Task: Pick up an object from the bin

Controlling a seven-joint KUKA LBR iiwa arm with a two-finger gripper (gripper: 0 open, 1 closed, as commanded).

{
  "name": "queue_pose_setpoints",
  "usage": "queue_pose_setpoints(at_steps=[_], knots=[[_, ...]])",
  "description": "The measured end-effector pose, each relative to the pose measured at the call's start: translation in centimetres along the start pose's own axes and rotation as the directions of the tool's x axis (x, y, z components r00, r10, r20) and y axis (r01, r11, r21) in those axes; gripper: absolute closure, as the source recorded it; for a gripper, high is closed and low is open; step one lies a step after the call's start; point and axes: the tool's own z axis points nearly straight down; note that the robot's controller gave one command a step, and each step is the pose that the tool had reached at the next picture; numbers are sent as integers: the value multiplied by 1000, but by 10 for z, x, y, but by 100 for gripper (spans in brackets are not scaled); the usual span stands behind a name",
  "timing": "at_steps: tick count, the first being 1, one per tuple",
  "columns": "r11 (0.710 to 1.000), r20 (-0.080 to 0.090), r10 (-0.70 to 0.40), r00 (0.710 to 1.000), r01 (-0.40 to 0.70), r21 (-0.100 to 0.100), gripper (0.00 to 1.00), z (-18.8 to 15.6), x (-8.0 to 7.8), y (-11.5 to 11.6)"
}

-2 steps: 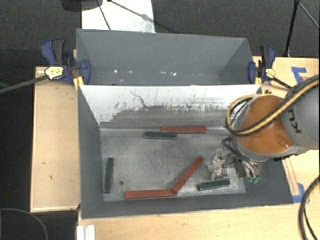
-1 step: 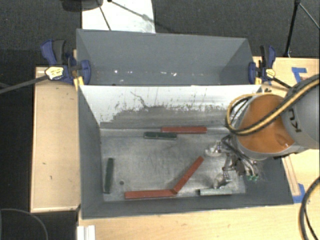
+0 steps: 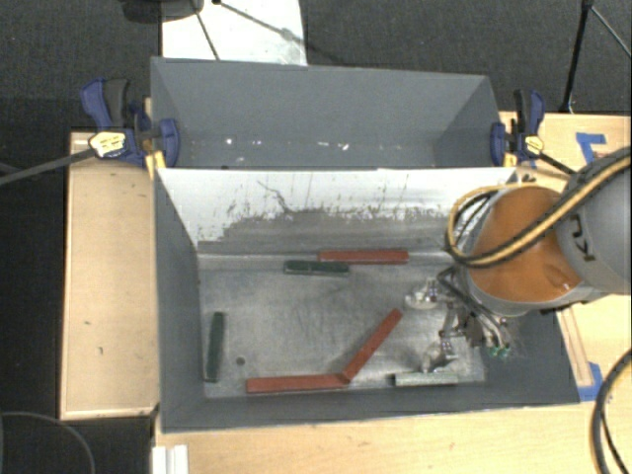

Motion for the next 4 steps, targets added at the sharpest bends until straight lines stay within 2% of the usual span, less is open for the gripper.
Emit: queue_pose_setpoints(at_steps=[1, 2, 3, 4], knots=[[1000, -2, 6, 1000, -6, 0, 0, 0, -1, 1], [999, -20, 38, 999, -38, -4, 0, -28, -15, 25], [995, -11, -99, 995, 99, -3, 100, 1, -31, 63], [995, -11, -100, 995, 100, -3, 100, 1, -31, 63]])
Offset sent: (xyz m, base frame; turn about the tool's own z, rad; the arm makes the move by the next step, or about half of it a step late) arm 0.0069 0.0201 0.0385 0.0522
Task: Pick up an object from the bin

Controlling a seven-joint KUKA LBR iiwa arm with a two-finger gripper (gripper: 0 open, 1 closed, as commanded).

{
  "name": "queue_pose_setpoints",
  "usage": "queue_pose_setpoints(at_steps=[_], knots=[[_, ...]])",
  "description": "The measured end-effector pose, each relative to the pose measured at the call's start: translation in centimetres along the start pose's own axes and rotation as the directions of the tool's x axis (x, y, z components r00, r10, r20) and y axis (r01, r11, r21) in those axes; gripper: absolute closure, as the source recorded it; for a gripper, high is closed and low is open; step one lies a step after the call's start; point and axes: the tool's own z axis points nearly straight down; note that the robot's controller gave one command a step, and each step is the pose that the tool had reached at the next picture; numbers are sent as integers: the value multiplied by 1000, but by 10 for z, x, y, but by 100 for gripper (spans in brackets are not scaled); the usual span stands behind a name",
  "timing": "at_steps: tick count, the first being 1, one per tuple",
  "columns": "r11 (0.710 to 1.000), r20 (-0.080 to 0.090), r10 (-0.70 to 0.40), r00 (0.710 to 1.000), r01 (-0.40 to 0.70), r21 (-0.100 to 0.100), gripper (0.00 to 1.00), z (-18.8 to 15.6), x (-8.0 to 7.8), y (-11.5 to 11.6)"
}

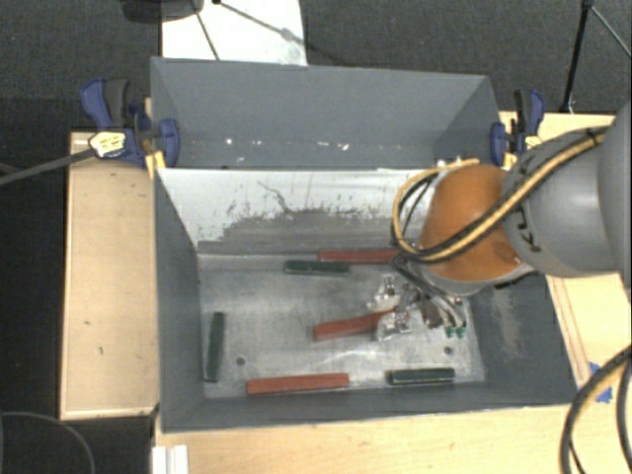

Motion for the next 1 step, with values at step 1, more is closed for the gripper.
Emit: queue_pose_setpoints(at_steps=[1], knots=[[1000, -14, 21, 1000, -21, -2, 100, -201, -10, 26]])
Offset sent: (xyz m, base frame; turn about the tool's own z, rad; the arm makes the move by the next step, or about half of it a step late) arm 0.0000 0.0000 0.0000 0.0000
